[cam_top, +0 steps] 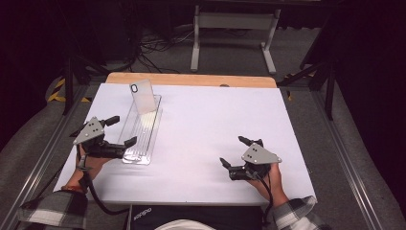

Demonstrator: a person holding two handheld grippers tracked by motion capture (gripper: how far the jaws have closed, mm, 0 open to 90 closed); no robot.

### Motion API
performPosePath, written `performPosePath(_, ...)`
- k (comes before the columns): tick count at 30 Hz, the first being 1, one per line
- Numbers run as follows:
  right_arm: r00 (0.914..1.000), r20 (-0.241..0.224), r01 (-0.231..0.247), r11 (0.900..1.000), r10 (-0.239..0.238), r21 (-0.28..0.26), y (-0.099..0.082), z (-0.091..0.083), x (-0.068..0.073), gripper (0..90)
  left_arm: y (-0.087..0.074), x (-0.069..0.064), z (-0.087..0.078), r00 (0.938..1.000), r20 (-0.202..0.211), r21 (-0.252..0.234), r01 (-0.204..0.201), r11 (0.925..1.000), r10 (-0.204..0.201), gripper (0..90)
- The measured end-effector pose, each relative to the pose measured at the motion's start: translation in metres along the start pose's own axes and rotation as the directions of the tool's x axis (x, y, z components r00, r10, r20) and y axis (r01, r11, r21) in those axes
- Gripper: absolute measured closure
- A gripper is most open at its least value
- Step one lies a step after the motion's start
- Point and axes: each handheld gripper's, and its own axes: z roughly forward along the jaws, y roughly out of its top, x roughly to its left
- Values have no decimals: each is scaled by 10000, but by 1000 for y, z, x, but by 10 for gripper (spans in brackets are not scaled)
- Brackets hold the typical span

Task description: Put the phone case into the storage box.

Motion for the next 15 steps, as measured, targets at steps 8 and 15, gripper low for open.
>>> performPosePath(8, 9999, 79, -146, 9999, 147, -39, -2, -2, 0, 71, 0, -23, -4, 9982, 551, -50, -234, 9997, 237, 26)
performPosePath(15, 9996, 125, -249, 9996, 250, -106, -4, -5, 0, 59, -3, -38, -6, 9959, 825, -78, -359, 9993, 364, 30)
